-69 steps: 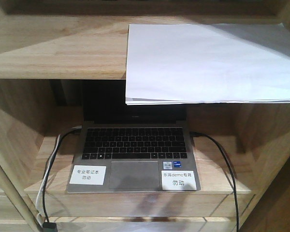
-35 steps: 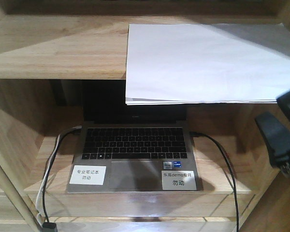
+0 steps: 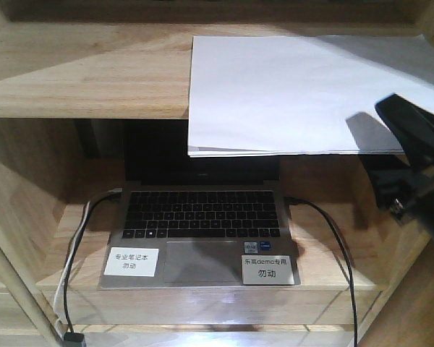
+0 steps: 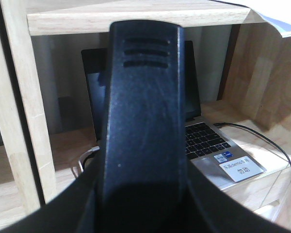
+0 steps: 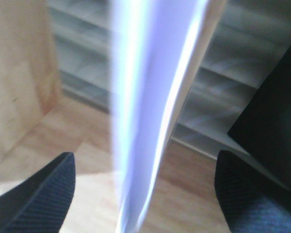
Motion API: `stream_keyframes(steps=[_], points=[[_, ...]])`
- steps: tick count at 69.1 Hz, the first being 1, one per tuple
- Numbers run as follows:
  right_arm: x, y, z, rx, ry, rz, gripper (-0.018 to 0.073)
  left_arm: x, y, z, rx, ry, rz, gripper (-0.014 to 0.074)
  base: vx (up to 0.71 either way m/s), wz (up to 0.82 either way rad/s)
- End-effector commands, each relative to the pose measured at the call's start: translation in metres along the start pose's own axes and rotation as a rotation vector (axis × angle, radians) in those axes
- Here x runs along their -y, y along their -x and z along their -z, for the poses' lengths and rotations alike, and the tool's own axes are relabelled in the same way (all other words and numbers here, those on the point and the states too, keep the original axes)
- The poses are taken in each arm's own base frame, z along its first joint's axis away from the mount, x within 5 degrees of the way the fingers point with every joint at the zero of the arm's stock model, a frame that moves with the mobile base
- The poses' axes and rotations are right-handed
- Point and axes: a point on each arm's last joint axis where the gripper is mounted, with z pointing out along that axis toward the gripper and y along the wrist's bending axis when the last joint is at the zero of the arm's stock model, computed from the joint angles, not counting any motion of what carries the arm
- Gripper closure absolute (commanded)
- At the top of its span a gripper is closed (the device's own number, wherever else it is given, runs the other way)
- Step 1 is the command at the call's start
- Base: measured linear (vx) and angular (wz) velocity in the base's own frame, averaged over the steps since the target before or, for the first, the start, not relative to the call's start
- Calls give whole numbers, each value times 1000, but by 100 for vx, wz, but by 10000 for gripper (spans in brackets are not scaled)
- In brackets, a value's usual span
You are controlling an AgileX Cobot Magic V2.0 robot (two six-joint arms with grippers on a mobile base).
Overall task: Grab stapler and paper to desk for stapling
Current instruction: 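Pinch the paper sheet edge with the right gripper, then pull the paper sheet off the shelf with the right gripper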
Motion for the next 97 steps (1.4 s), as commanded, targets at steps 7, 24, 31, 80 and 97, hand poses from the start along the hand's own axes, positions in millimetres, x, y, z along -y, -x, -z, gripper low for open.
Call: stream_keyframes(steps=[7, 24, 31, 80, 97], points=[[-19, 9, -17, 23, 114, -6, 6, 2, 18, 3, 125, -24, 2, 603, 0, 0], [-17, 11, -21, 31, 110, -31, 232, 2, 18, 3, 125, -24, 2, 603, 0, 0], [-19, 11, -20, 27, 133, -27, 421, 2, 18, 3, 125, -24, 2, 603, 0, 0], [-85, 3, 35, 4, 313, 195, 569, 2, 18, 3, 125, -24, 2, 603, 0, 0], [-103, -2, 62, 18, 344, 278, 567, 2, 18, 3, 125, -24, 2, 603, 0, 0]])
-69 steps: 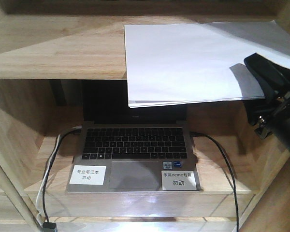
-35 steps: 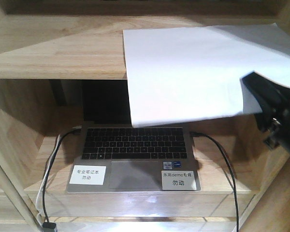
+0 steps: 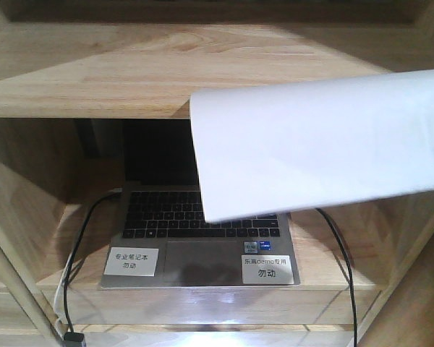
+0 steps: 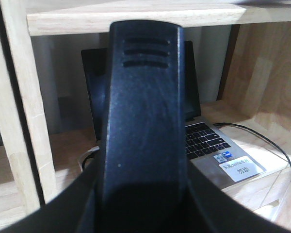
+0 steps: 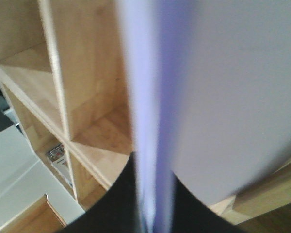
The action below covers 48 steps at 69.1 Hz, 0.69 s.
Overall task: Grab stapler and paper to desk for stapling
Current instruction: 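Pull the paper sheet off the shelf with the right gripper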
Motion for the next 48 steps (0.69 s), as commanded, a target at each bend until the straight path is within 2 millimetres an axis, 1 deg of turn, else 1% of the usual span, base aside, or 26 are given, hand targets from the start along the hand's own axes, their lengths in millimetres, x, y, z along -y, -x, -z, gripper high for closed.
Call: stream_keyframes(steps=[1, 10, 15, 25, 32, 40, 48], points=[[-20, 5, 4, 16, 76, 44, 567, 2, 18, 3, 125, -24, 1, 603, 0, 0], [-32, 6, 18, 36, 95, 89, 566, 2, 18, 3, 125, -24, 1, 603, 0, 0], [-31, 3, 28, 60, 102, 52, 564, 2, 18, 3, 125, -24, 1, 603, 0, 0], [-10, -9, 53, 107, 64, -65, 564, 2, 18, 3, 125, -24, 1, 603, 0, 0], [5, -20, 70, 126, 43, -112, 564, 2, 18, 3, 125, -24, 1, 603, 0, 0], [15, -29, 85, 135, 46, -141, 564, 2, 18, 3, 125, -24, 1, 603, 0, 0], [20, -34, 94, 145, 34, -157, 564, 2, 18, 3, 125, -24, 1, 603, 0, 0]])
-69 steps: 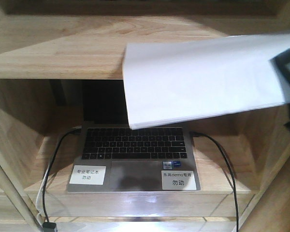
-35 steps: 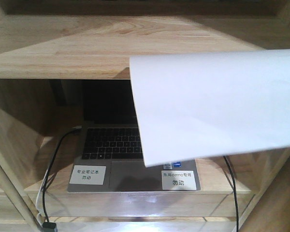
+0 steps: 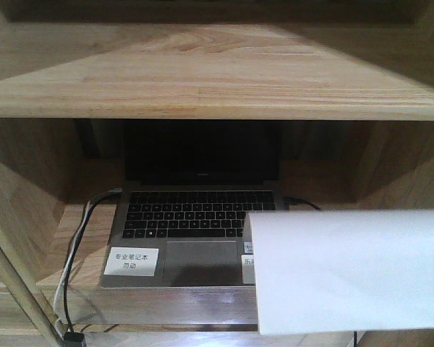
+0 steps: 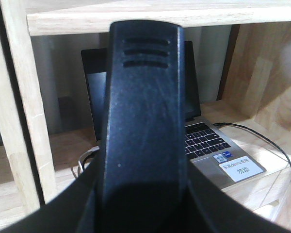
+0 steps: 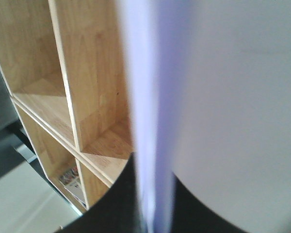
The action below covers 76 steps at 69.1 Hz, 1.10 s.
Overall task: Grab stapler and paper to desk for stapling
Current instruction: 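Pull the paper sheet off the shelf with the right gripper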
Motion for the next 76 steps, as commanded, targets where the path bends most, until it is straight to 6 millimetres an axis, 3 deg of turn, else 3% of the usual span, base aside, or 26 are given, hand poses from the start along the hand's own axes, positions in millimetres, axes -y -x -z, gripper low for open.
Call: stream_keyframes(steps=[1, 14, 76], points=[[-6, 1, 3, 14, 49, -24, 564, 2, 18, 3, 125, -24, 1, 603, 0, 0], [3, 0, 12, 44, 31, -62, 564, 2, 18, 3, 125, -24, 1, 603, 0, 0], [-1, -1, 13, 40, 83, -52, 564, 2, 18, 3, 125, -24, 1, 603, 0, 0]])
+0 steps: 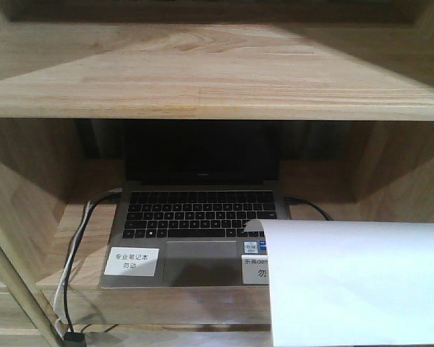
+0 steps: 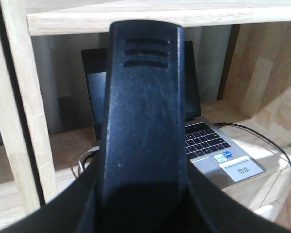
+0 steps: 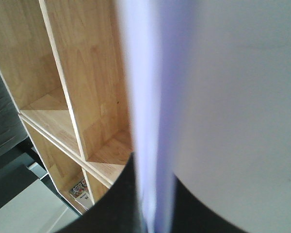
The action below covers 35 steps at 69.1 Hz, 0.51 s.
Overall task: Grab stapler and paper to desk for stapling
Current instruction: 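Pull the paper sheet off the shelf with the right gripper, then drive the base backward and turn away from the shelf holding both items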
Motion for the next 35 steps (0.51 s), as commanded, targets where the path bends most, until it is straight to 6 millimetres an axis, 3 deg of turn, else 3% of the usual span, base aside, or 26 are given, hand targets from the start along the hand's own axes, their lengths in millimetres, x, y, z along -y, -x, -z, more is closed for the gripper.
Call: stream_keyframes(steps=[1, 35], points=[[-13, 2, -3, -1, 77, 5, 564, 2, 18, 3, 125, -24, 1, 603, 0, 0], [-13, 2, -3, -1, 80, 5, 564, 2, 18, 3, 124, -24, 1, 603, -4, 2]])
